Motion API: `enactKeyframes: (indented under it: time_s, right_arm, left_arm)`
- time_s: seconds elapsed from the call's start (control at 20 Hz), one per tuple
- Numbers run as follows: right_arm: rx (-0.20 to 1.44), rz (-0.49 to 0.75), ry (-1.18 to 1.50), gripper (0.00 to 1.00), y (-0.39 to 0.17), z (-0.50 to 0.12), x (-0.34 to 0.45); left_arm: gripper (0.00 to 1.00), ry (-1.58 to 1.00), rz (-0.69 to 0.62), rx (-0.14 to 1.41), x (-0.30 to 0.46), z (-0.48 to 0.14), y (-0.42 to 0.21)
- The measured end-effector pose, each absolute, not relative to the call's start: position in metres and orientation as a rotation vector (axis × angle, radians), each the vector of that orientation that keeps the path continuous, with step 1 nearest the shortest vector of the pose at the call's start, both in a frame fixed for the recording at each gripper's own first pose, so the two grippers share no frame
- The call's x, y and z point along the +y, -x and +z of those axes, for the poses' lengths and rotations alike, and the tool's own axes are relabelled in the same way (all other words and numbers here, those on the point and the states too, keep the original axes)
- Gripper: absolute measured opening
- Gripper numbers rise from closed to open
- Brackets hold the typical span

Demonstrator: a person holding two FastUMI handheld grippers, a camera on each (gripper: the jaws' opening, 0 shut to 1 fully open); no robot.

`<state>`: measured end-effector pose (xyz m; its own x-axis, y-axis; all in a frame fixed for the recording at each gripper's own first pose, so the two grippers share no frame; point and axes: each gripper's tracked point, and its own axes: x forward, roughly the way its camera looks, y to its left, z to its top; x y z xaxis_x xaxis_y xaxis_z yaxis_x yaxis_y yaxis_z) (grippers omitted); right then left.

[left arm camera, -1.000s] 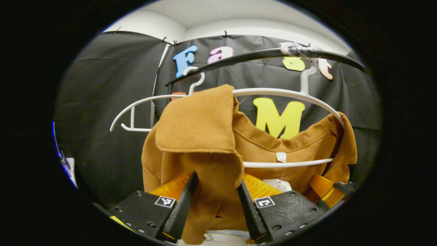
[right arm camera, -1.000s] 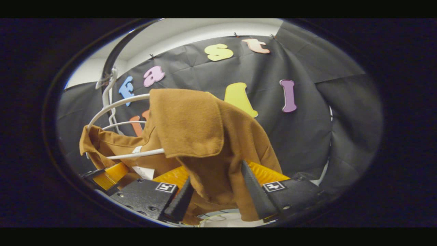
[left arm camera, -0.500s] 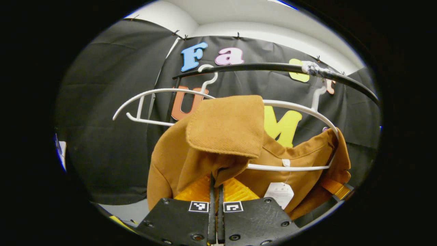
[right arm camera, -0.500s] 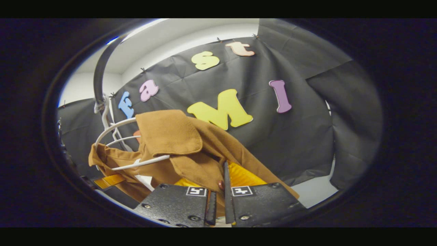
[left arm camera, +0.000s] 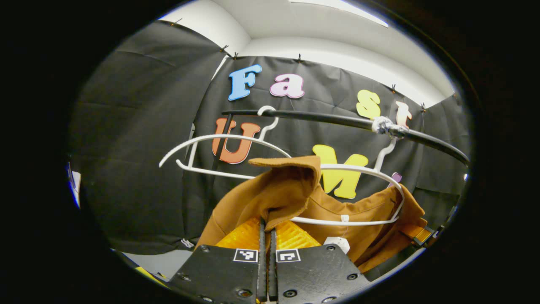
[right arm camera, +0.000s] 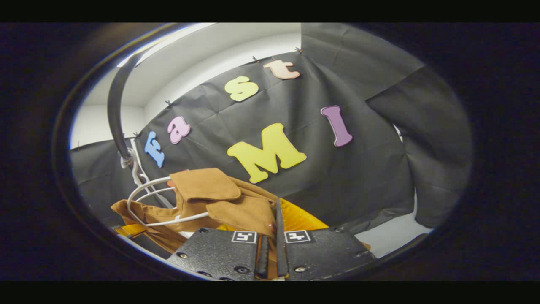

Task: Grasp the clothes on the hanger with both hands and then place them into the laundry hamper below.

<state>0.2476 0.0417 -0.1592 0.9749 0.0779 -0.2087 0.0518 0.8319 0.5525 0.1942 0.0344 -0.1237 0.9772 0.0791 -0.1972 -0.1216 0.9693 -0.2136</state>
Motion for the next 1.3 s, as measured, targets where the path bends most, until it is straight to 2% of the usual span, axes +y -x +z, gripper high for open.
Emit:
enactKeyframes:
  time_s: [0.4, 0.5, 0.75, 1.0, 1.3]
  right_arm:
    - [0.164, 0.004, -0.646, 0.10, -0.257, -0.129, 0.018]
    - [0.181, 0.014, -0.665, 0.11, -0.261, -0.132, 0.017]
    - [0.196, 0.022, -0.787, 0.07, -0.267, -0.136, 0.010]
    - [0.229, 0.032, -0.781, 0.06, -0.280, -0.132, 0.004]
    - [0.278, 0.039, -0.814, 0.06, -0.294, -0.141, -0.002]
  left_arm:
    - [0.02, 0.234, 0.117, 0.153, 0.054, -0.100, -0.187]
    - [0.02, 0.234, 0.117, 0.153, 0.061, -0.098, -0.188]
    - [0.02, 0.222, 0.102, 0.151, 0.073, -0.090, -0.188]
    - [0.02, 0.206, 0.082, 0.144, 0.084, -0.082, -0.189]
    - [0.02, 0.259, 0.092, 0.184, 0.099, -0.099, -0.184]
